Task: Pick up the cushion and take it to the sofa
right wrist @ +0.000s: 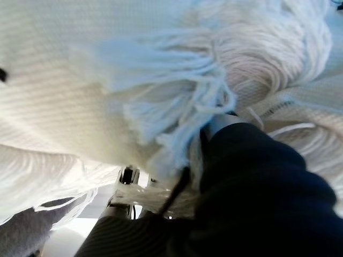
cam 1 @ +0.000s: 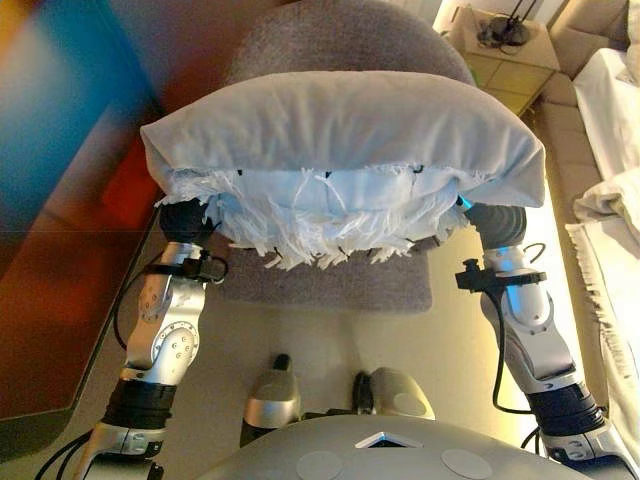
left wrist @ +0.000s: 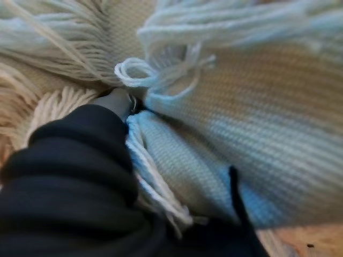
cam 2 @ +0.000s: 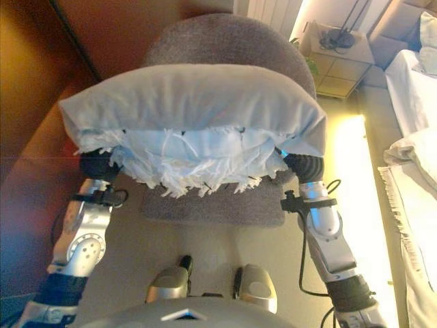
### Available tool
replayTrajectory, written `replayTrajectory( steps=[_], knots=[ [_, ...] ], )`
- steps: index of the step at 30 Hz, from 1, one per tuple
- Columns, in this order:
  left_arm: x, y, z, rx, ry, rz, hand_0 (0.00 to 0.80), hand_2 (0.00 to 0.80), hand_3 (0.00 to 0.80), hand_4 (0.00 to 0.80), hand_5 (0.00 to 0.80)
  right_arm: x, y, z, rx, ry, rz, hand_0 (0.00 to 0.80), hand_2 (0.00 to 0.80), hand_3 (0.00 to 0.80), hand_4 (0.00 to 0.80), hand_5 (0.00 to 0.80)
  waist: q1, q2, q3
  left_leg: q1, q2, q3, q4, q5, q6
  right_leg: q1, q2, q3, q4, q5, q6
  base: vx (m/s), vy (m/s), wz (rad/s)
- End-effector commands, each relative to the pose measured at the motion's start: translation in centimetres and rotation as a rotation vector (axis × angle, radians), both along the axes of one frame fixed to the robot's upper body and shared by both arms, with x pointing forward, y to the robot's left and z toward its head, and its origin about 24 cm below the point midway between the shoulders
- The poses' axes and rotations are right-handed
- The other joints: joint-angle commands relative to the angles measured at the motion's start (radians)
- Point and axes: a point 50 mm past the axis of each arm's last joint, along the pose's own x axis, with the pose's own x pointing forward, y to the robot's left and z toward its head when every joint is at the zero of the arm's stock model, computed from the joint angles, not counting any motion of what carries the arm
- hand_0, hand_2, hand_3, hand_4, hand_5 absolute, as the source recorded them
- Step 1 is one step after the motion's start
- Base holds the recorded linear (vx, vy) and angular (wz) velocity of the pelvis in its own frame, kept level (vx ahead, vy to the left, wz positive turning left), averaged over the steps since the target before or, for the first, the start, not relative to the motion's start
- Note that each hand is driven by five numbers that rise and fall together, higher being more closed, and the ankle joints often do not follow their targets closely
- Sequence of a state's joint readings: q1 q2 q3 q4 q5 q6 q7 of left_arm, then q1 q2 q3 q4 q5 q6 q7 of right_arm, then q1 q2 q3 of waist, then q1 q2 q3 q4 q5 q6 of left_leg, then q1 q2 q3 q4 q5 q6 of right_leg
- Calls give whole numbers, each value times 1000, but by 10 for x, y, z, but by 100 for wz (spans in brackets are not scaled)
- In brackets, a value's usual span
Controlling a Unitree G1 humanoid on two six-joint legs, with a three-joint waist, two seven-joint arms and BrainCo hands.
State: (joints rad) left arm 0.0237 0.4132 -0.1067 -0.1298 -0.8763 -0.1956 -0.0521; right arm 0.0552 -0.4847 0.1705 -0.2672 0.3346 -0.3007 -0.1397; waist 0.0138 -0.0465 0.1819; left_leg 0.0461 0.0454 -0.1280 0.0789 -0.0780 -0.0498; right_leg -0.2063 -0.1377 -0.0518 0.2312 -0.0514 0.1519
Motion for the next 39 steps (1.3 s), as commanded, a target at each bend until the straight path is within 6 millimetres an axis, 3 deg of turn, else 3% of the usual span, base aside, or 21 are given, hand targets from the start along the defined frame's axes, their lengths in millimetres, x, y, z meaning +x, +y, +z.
replayTrajectory(
  steps=[1, 5, 7, 9, 10, 11, 13, 14, 15, 16, 17, 19, 20, 21, 22, 23, 27, 32, 39],
  knots=[
    [-3, -39, 39, 25, -237, -241, 800, 800, 800, 800, 800, -5, 7, 30, 29, -193, 79, 800, 800, 800, 800, 800, -20, -20, -50, 61, -157, -1, -7, -37, 100, 9, -52, -10, -304, 347, 44, 570, -195, 65],
    [-3, -39, 37, 33, -236, -215, 800, 800, 800, 800, 800, -5, 6, 31, 23, -198, 104, 800, 800, 800, 800, 800, -31, -20, -32, 105, -152, 12, 76, -129, 110, -51, -84, -35, -318, 368, 49, 584, -199, 39],
    [-2, -37, 37, 33, -241, -199, 800, 800, 800, 800, 800, -5, 7, 32, 18, -199, 122, 800, 800, 800, 800, 800, -35, -28, -31, 112, -163, 18, 127, -181, 124, -32, -84, -52, -318, 360, 46, 494, -158, -5],
    [0, -36, 35, 21, -234, -184, 800, 800, 800, 800, 800, -4, 6, 31, 10, -183, 133, 800, 800, 800, 800, 800, -51, -28, -44, 126, -165, 19, 201, -218, 128, -8, -72, -35, -297, 350, 31, 588, -178, -14],
    [-1, -36, 31, 8, -211, -177, 800, 800, 800, 800, 800, -3, 6, 30, 5, -159, 138, 800, 800, 800, 800, 800, -68, -19, -60, 161, -144, 15, 252, -190, 110, -13, -52, -14, -248, 335, 13, 594, -153, 9],
    [-2, -37, 27, -14, -183, -172, 800, 800, 800, 800, 800, -2, 4, 30, -6, -133, 152, 800, 800, 800, 800, 800, -82, 5, -83, 204, -97, 19, 306, -82, 60, -5, -23, -20, -214, 322, -5, 595, -193, 20],
    [-3, -38, 28, -23, -182, -166, 800, 800, 800, 800, 800, -2, 3, 30, -29, -121, 183, 800, 800, 800, 800, 800, -80, -2, -99, 156, -89, 64, 470, 74, 6, 47, -17, -60, -215, 288, -31, 422, -236, 22],
    [-4, -43, 29, -24, -190, -170, 800, 800, 800, 800, 800, -3, 1, 27, -46, -113, 181, 800, 800, 800, 800, 800, -65, -17, -92, 35, -92, 97, 622, 111, -20, 116, -11, -73, -235, 271, -58, 337, -242, 22],
    [-4, -45, 29, -25, -188, -168, 800, 800, 800, 800, 800, -3, 1, 26, -49, -108, 177, 800, 800, 800, 800, 800, -62, -28, -92, -2, -98, 102, 645, 114, -22, 127, -19, -80, -244, 271, -63, 340, -234, 24],
    [-4, -48, 29, -34, -184, -166, 800, 800, 800, 800, 800, -2, -1, 26, -37, -101, 167, 800, 800, 800, 800, 800, -24, -49, -67, -112, -100, 113, 618, 78, -2, 191, -21, -96, -268, 253, -69, 211, -127, 5],
    [-4, -48, 29, -34, -183, -164, 800, 800, 800, 800, 800, -2, -1, 26, -31, -100, 168, 800, 800, 800, 800, 800, -16, -61, -64, -139, -110, 114, 594, 79, 5, 201, -26, -94, -274, 248, -69, 257, -117, -23],
    [-7, -44, 29, -18, -187, -152, 800, 800, 800, 800, 800, 1, 7, 26, -20, -97, 185, 800, 800, 800, 800, 800, 23, -64, -48, -163, -95, 106, 414, 86, 14, 244, -1, -74, -293, 212, -62, 261, -21, -49],
    [-10, -40, 26, -17, -185, -152, 800, 800, 800, 800, 800, 1, 10, 24, -22, -89, 185, 800, 800, 800, 800, 800, 41, -45, -53, -166, -65, 89, 237, 123, 5, 253, 27, -64, -304, 196, -55, 275, 30, -35],
    [-11, -39, 25, -19, -180, -152, 800, 800, 800, 800, 800, 1, 11, 22, -23, -80, 183, 800, 800, 800, 800, 800, 51, -41, -52, -144, -58, 82, 159, 150, -2, 264, 34, -57, -307, 188, -55, 285, 69, -28],
    [-11, -38, 23, -40, -163, -166, 800, 800, 800, 800, 800, 4, 10, 20, -19, -65, 159, 800, 800, 800, 800, 800, 72, -35, -58, -149, -47, 43, 80, 172, -17, 275, 43, -46, -315, 176, -51, 210, 67, -40],
    [-9, -39, 23, -57, -146, -177, 800, 800, 800, 800, 800, 7, 9, 18, -14, -53, 140, 800, 800, 800, 800, 800, 77, -35, -63, -131, -45, 43, 35, 165, -22, 284, 39, -52, -318, 167, -49, 171, 98, -36],
    [-2, -44, 21, -64, -112, -164, 800, 800, 800, 800, 800, 11, 9, 10, -20, -11, 109, 800, 800, 800, 800, 800, 58, -25, -96, -49, -26, 72, -85, 147, -22, 291, 30, -80, -317, 147, -41, 116, 111, -10],
    [4, -43, 13, -39, -69, -134, 800, 800, 800, 800, 800, 8, 5, -5, -11, 65, 84, 800, 800, 800, 800, 800, 30, -24, -115, -13, -28, 99, -83, 115, -5, 299, 31, -76, -289, 115, -45, 171, 101, 16],
    [-3, -37, -15, 33, 47, -139, 800, 800, 800, 800, 800, 8, 6, -33, 57, 189, 33, 800, 800, 800, 800, 800, 45, -26, -118, 27, -28, 111, -130, 104, 9, 309, 21, -103, -282, 111, -32, 146, 46, 12]
  ],
)
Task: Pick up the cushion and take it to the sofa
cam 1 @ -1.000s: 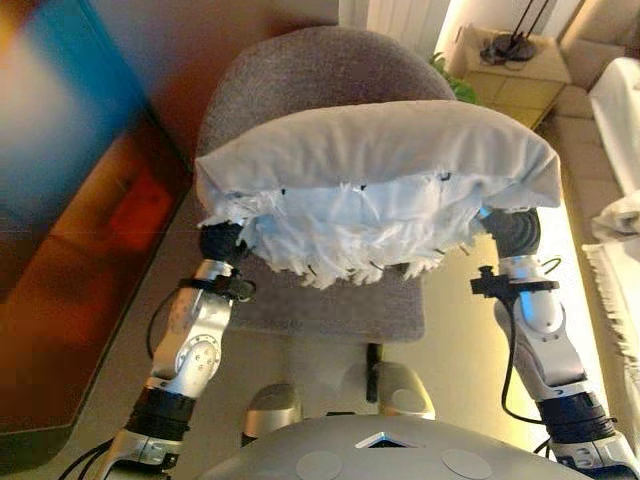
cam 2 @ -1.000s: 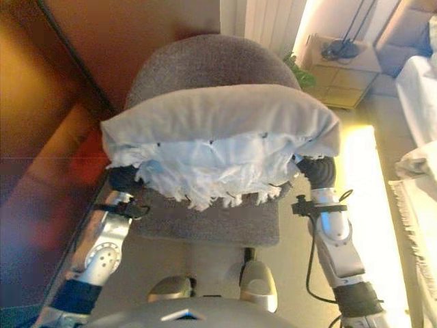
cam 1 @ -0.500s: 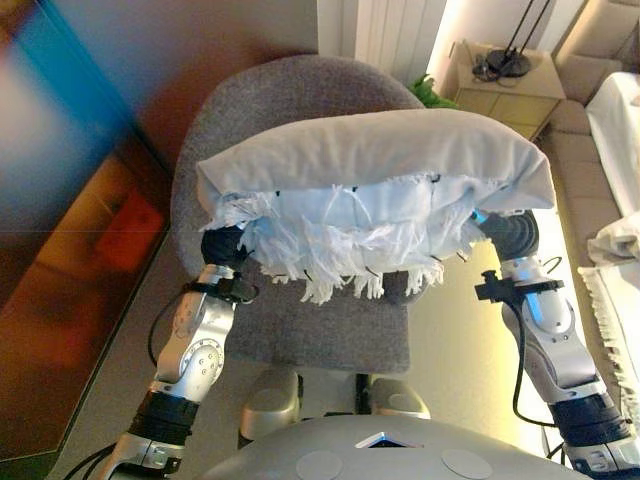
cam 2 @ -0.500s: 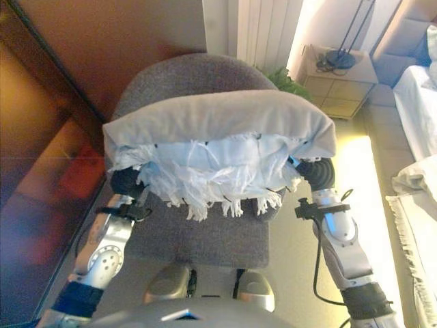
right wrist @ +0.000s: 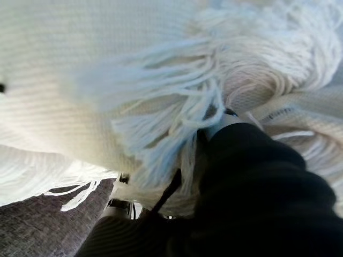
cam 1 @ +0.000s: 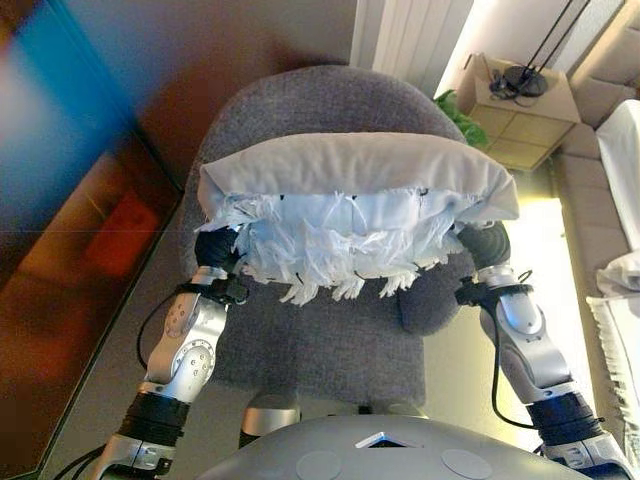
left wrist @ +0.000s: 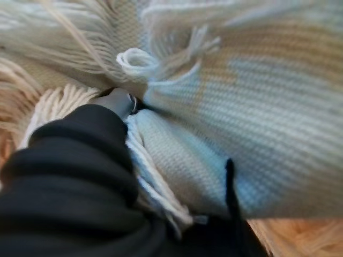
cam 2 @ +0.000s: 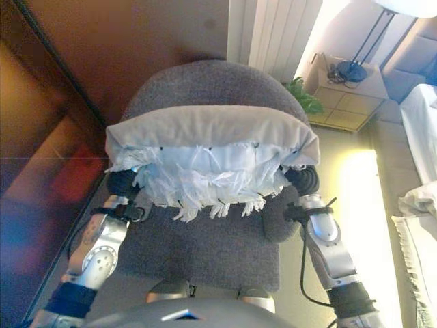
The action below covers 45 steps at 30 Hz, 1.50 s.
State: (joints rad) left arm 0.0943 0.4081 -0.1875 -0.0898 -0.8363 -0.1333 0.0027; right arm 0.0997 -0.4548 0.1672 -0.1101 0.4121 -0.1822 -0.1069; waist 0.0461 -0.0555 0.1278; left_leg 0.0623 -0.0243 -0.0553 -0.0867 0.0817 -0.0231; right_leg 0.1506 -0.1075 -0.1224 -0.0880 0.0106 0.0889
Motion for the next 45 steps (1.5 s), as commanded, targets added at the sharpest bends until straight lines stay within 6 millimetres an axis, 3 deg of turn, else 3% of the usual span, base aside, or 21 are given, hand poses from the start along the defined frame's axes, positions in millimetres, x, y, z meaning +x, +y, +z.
replayTrajectory(
  steps=[1, 7, 12, 17, 21, 23, 26, 28, 32, 35, 36, 37, 38, 40, 45],
  knots=[
    [11, -25, 23, -18, -152, -122, 800, 800, 800, 800, 800, 7, 22, 20, 26, -119, 89, 800, 800, 800, 800, 800, 14, -17, -63, 14, 42, 39, 32, -55, -18, -47, -10, -35, 37, 49, 32, 143, 32, 3],
    [24, -33, 6, 40, -61, -119, 800, 800, 800, 800, 800, 22, 36, -2, 79, -29, 73, 800, 800, 800, 800, 800, 29, -19, -53, 40, 49, 57, 19, -68, -15, -46, -33, -68, 42, 55, 45, 150, 14, 1],
    [47, -52, -3, 122, 11, -143, 800, 800, 800, 800, 800, 37, 55, -27, 145, 85, 28, 800, 800, 800, 800, 800, 35, -20, -20, 29, 59, 78, 26, -77, -17, -80, -56, -88, 52, 70, 63, 60, -18, 7],
    [67, -65, -17, 192, 110, -117, 800, 800, 800, 800, 800, 48, 74, -40, 239, 182, 0, 800, 800, 800, 800, 800, 24, -21, 22, -22, 66, 94, 65, -88, -15, -135, -66, -78, 63, 89, 73, -21, -59, 7],
    [87, -79, -22, 218, 165, -58, 800, 800, 800, 800, 800, 70, 89, -39, 215, 239, 12, 800, 800, 800, 800, 800, 7, -12, 70, -69, 65, 105, 97, -92, -15, -179, -79, -63, 70, 100, 79, -71, -9, -9],
    [98, -87, -15, 233, 151, -35, 800, 800, 800, 800, 800, 87, 91, -34, 209, 257, 9, 800, 800, 800, 800, 800, 4, -9, 99, -103, 64, 102, 118, -92, -18, -201, -84, -56, 72, 106, 80, -147, -3, -15],
    [122, -99, 11, 238, 97, 5, 800, 800, 800, 800, 800, 119, 97, -6, 178, 221, 30, 800, 800, 800, 800, 800, -3, 1, 158, -183, 57, 97, 145, -88, -18, -260, -86, -44, 72, 114, 74, -291, 38, -13],
    [139, -100, 25, 237, 109, 43, 800, 800, 800, 800, 800, 139, 90, 11, 183, 216, 34, 800, 800, 800, 800, 800, -14, 13, 205, -237, 52, 89, 161, -76, -19, -312, -90, -31, 81, 124, 71, -218, 70, -26],
    [156, -105, 43, 304, 138, 50, 800, 800, 800, 800, 800, 162, 83, 35, 192, 235, 25, 800, 800, 800, 800, 800, -27, 28, 265, -309, 46, 81, 187, -59, -22, -392, -94, -7, 111, 138, 70, -124, 67, -7],
    [168, -98, 53, 373, 195, 108, 800, 800, 800, 800, 800, 174, 77, 51, 169, 250, 29, 800, 800, 800, 800, 800, -41, 34, 305, -353, 46, 84, 199, -41, -22, -444, -97, 9, 134, 148, 68, -73, 85, -8],
    [171, -94, 55, 406, 210, 109, 621, 621, 621, 621, 621, 177, 76, 56, 157, 266, 33, 800, 800, 800, 800, 800, -47, 36, 315, -365, 45, 84, 203, -36, -23, -465, -97, 20, 144, 151, 69, -48, 135, -17],
    [174, -93, 56, 411, 246, 94, 339, 339, 339, 339, 339, 181, 73, 62, 140, 265, 28, 800, 800, 800, 800, 800, -51, 42, 325, -375, 44, 87, 201, -28, -24, -480, -98, 28, 147, 156, 69, -18, 118, -23],
    [176, -92, 58, 392, 270, 87, 0, 0, 0, 0, 0, 183, 71, 67, 129, 264, 18, 800, 800, 800, 800, 800, -55, 45, 330, -379, 43, 90, 200, -23, -25, -489, -99, 36, 149, 160, 69, 11, 110, -15],
    [180, -86, 64, 362, 274, 98, 0, 0, 0, 0, 0, 187, 66, 77, 87, 250, -17, 0, 0, 0, 0, 0, -64, 50, 342, -385, 42, 98, 199, -21, -25, -504, -98, 52, 151, 165, 70, 24, 86, -6],
    [189, -71, 93, 327, 193, 172, 0, 0, 0, 0, 0, 194, 45, 108, 64, 126, -122, 0, 0, 0, 0, 0, -74, 65, 370, -402, 40, 104, 184, -3, -30, -531, -97, 70, 141, 176, 68, 2, 40, -10]
  ],
)
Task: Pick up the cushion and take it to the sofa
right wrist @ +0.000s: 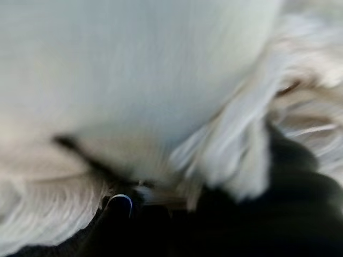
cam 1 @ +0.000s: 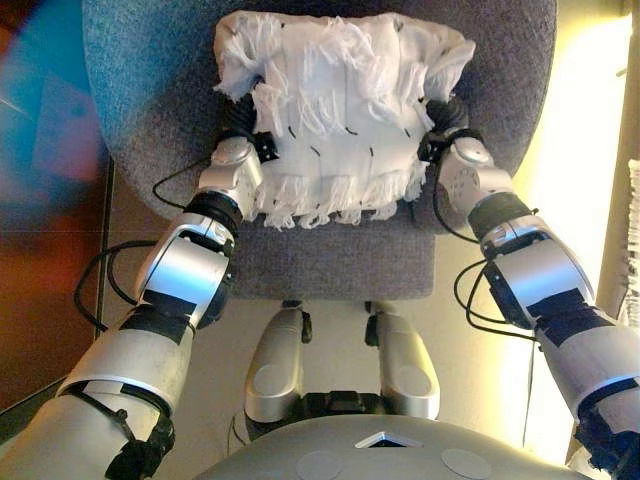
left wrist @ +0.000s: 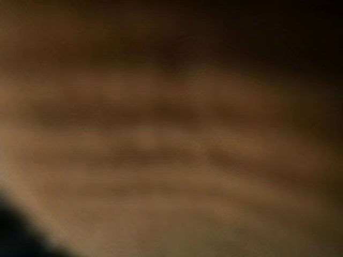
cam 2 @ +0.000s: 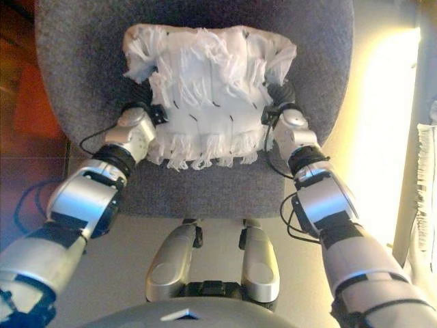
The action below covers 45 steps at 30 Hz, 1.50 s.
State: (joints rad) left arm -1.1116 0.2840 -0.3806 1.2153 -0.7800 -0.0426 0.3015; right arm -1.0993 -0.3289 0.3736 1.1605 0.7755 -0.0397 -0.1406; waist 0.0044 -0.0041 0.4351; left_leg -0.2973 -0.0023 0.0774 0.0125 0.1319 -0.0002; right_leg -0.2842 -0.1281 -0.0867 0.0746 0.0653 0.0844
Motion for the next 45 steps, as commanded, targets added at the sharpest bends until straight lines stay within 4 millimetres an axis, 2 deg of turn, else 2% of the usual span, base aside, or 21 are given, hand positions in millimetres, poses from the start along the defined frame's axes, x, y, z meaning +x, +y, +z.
replayTrajectory(
  steps=[1, 3, 4, 8, 10, 12, 13, 14, 17, 18, 19, 23, 26, 29, 30, 33, 35, 36, 39, 43, 45],
  knots=[
    [4, -43, 8, -20, 0, -136, 0, 0, 0, 0, 0, 6, 8, 29, -57, -93, -12, 0, 0, 0, 0, 0, -33, 15, 66, -43, 19, -28, 84, -52, -56, -98, -77, 32, -21, 121, 73, 17, -9, -3],
    [3, -30, 5, -66, 7, -95, 0, 0, 0, 0, 0, 5, -8, 31, -32, -114, -82, 0, 0, 0, 0, 0, -33, 17, 69, -41, 21, -26, 84, -53, -59, -99, -79, 28, -18, 118, 76, 17, -12, -4],
    [0, -12, -6, -65, 28, -52, 0, 0, 0, 0, 0, 1, -24, 26, -17, -129, -134, 0, 0, 0, 0, 0, -32, 18, 72, -35, 24, -21, 81, -57, -61, -95, -81, 19, -20, 113, 77, 30, -23, -9],
    [-16, 31, -44, -21, 143, 37, 0, 0, 0, 0, 0, -12, -65, 12, 25, -132, -242, 0, 0, 0, 0, 0, -28, 17, 69, -21, 24, -10, 70, -60, -63, -85, -87, -10, -26, 109, 82, 10, -22, -3],
    [-37, 73, -74, -24, 218, 127, 0, 0, 0, 0, 0, -30, -106, -6, 43, -108, -340, 0, 0, 0, 0, 0, -30, 17, 62, -13, 23, -3, 82, -70, -60, -80, -89, -23, -19, 101, 81, 7, -33, -2],
    [-56, 95, -97, -40, 293, 177, 0, 0, 0, 0, 0, -46, -130, -27, 63, -59, -421, 0, 0, 0, 0, 0, -33, 16, 47, -4, 25, 2, 92, -81, -60, -71, -90, -30, -16, 94, 80, 43, -33, -6],
    [-74, 112, -117, -32, 360, 207, 0, 0, 0, 0, 0, -65, -152, -50, 86, -19, -489, 0, 0, 0, 0, 0, -36, 15, 32, 10, 29, 8, 95, -89, -61, -53, -91, -38, -19, 88, 79, 47, -36, -8],
    [-77, 114, -120, -28, 372, 215, 0, 0, 0, 0, 0, -68, -155, -54, 92, -10, -504, 0, 0, 0, 0, 0, -36, 15, 28, 13, 29, 9, 94, -90, -61, -49, -91, -40, -20, 88, 79, 52, -54, -3],
    [-118, 142, -155, -29, 499, 305, 0, 0, 0, 0, 0, -116, -188, -103, 115, 110, -624, 0, 0, 0, 0, 0, -42, 14, -12, 62, 35, 19, 84, -103, -64, 9, -87, -59, -37, 74, 74, 54, -54, 8],
    [-139, 151, -171, -48, 551, 346, 0, 0, 0, 0, 0, -140, -197, -125, 122, 161, -670, 0, 0, 0, 0, 0, -44, 14, -32, 88, 37, 23, 72, -105, -67, 39, -84, -67, -49, 69, 72, 67, -59, 14],
    [-158, 159, -184, -59, 597, 390, 0, 0, 0, 0, 0, -160, -203, -142, 128, 205, -705, 0, 0, 0, 0, 0, -45, 15, -51, 113, 39, 28, 59, -105, -68, 68, -80, -75, -62, 66, 71, 47, -58, 17],
    [-221, 172, -220, -46, 750, 444, 0, 0, 0, 0, 0, -231, -222, -186, 176, 334, -801, 0, 0, 0, 0, 0, -44, 8, -118, 187, 37, 38, 19, -105, -68, 148, -62, -90, -89, 55, 69, 43, -61, 17],
    [-267, 171, -243, -18, 883, 441, 0, 0, 0, 0, 0, -278, -220, -215, 197, 468, -844, 0, 0, 0, 0, 0, -41, 4, -182, 247, 33, 42, -6, -107, -62, 203, -43, -90, -98, 48, 63, 89, -38, 18],
    [-306, 167, -259, -29, 985, 471, 0, 0, 0, 0, 0, -321, -204, -244, 153, 658, -833, 0, 0, 0, 0, 0, -37, 2, -242, 297, 29, 38, -31, -110, -55, 246, -23, -77, -106, 40, 55, 100, -15, -1],
    [-320, 164, -265, -43, 1026, 473, 0, 0, 0, 0, 0, -339, -192, -257, 152, 752, -804, 0, 0, 0, 0, 0, -34, 1, -265, 319, 29, 35, -43, -111, -52, 263, -15, -73, -111, 36, 52, 69, -29, -5],
    [-351, 149, -278, -77, 1126, 440, 0, 0, 0, 0, 0, -369, -157, -283, 131, 938, -699, 0, 0, 0, 0, 0, -27, -5, -303, 363, 26, 25, -71, -115, -45, 302, 4, -60, -122, 25, 43, 53, -50, -7],
    [-362, 141, -283, -88, 1173, 402, 0, 0, 0, 0, 0, -377, -141, -292, 111, 1012, -638, 0, 0, 0, 0, 0, -26, -8, -318, 372, 25, 23, -81, -113, -44, 311, 10, -54, -127, 24, 39, 11, -34, -13],
    [-373, 130, -289, -102, 1225, 360, 0, 0, 0, 0, 0, -385, -121, -301, 94, 1101, -545, 0, 0, 0, 0, 0, -26, -9, -330, 383, 24, 21, -87, -117, -43, 324, 16, -49, -132, 21, 36, 4, -18, -19],
    [-393, 104, -300, -137, 1325, 260, 0, 0, 0, 0, 0, -395, -89, -313, 100, 1227, -451, 0, 0, 0, 0, 0, -24, -7, -343, 404, 22, 20, -93, -128, -37, 348, 23, -47, -138, 12, 29, 2, 0, -16],
    [-399, 77, -308, -174, 1369, 190, 0, 0, 0, 0, 0, -393, -59, -321, 63, 1307, -274, 0, 0, 0, 0, 0, -16, -6, -353, 430, 18, 16, -98, -141, -29, 375, 24, -54, -144, 4, 22, 0, 0, 0],
    [-395, 72, -309, -188, 1368, 171, 0, 0, 0, 0, 0, -385, -51, -322, 33, 1323, -270, 0, 0, 0, 0, 0, -11, -9, -358, 439, 15, 13, -100, -147, -26, 386, 24, -57, -147, 1, 21, 0, 0, 0]
  ],
)
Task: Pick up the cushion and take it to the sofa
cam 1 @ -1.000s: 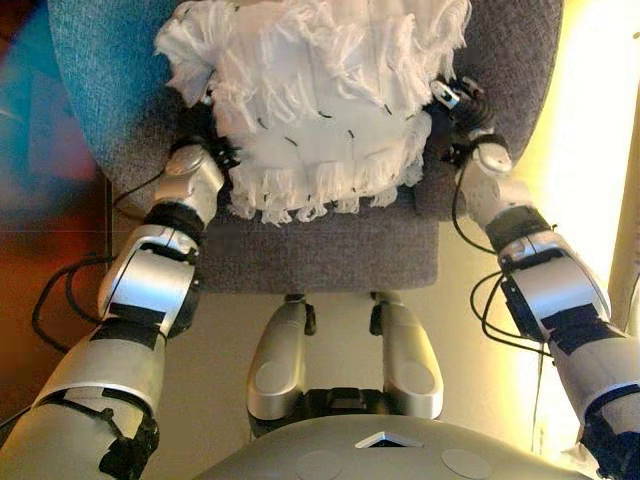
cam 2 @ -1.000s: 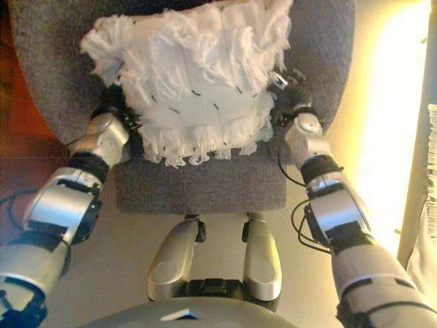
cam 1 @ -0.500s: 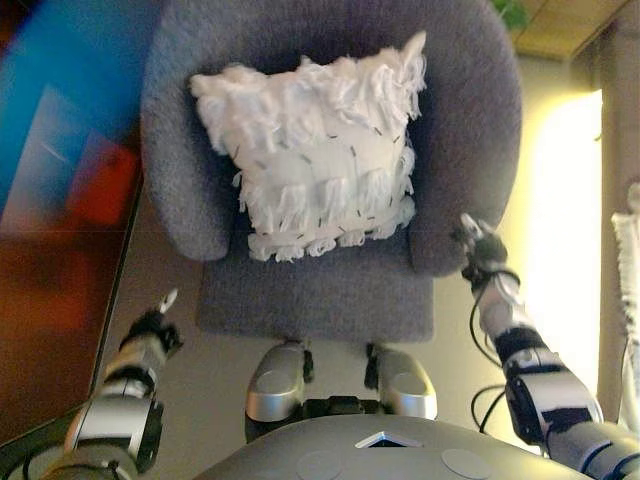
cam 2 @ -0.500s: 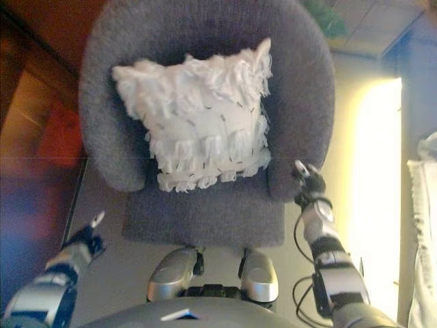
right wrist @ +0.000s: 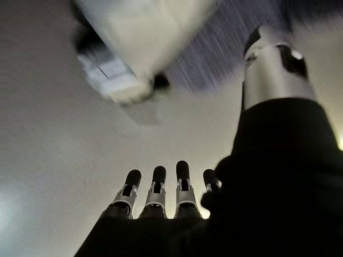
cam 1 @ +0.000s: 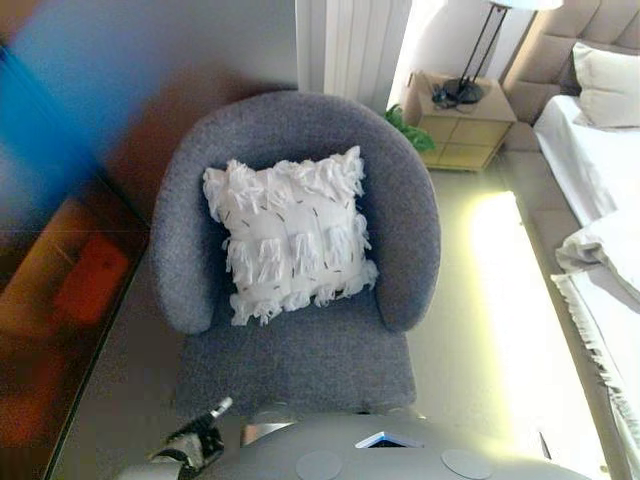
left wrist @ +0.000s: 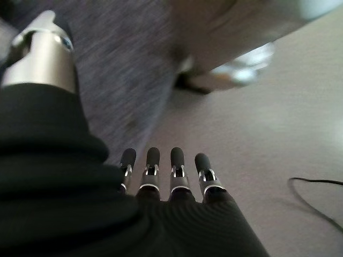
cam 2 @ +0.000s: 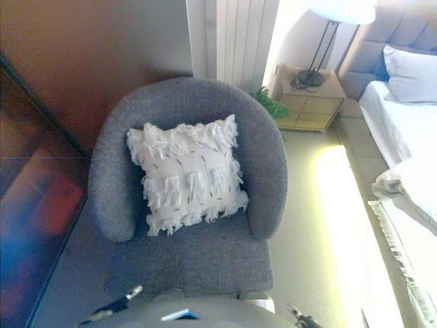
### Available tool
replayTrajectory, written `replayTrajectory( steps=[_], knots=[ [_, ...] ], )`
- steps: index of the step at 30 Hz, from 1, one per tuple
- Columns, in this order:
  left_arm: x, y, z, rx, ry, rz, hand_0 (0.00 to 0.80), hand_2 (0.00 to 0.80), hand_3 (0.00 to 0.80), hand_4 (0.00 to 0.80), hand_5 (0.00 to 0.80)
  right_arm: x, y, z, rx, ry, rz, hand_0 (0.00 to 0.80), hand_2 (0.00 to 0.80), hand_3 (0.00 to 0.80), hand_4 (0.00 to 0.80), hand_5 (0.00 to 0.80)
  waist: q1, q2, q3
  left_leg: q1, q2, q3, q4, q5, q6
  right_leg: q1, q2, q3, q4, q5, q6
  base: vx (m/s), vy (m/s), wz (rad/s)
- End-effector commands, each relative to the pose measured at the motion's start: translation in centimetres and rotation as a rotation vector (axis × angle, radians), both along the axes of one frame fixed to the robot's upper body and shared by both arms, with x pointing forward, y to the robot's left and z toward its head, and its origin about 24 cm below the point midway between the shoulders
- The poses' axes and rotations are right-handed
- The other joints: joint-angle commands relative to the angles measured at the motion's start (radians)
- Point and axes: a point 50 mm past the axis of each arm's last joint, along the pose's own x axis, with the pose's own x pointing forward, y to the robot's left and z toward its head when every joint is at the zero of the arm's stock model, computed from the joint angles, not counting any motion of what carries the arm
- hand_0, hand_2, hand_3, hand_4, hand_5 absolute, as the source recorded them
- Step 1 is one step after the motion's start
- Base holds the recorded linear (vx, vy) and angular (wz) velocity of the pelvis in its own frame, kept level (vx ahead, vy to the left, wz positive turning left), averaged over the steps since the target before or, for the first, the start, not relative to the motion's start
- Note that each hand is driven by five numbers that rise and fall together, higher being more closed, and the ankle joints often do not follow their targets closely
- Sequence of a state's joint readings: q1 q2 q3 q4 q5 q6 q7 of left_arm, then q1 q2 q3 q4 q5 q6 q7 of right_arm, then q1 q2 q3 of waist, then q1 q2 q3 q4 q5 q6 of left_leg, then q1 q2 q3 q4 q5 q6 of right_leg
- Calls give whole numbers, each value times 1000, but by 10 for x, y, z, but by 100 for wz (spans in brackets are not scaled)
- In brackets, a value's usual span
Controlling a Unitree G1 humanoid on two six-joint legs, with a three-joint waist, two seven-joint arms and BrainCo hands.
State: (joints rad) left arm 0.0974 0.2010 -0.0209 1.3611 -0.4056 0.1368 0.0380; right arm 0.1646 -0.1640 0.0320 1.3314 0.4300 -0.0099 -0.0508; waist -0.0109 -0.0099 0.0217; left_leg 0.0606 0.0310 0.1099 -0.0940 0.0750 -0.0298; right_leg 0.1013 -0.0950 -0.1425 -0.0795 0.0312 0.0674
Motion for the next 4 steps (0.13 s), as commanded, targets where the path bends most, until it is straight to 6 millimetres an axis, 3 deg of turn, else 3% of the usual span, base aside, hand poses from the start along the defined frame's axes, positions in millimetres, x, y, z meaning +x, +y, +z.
replayTrajectory(
  steps=[1, 4],
  knots=[
    [21, 0, 0, 2, -26, -28, 0, 0, 0, 0, 0, 40, 3, 0, -26, -36, 73, 0, 0, 0, 0, 0, 8, -4, 52, 82, -17, -25, 7, -94, 5, 4, -9, -3, 6, 35, 38, 0, 0, 0],
    [32, -3, 0, -6, -50, -109, 0, 0, 0, 0, 0, 47, 3, 1, -24, -62, 100, 0, 0, 0, 0, 0, 13, -8, 44, 80, -17, -33, 7, -99, 5, 7, -10, -10, -3, 37, 41, -28, -32, 4]
  ],
)
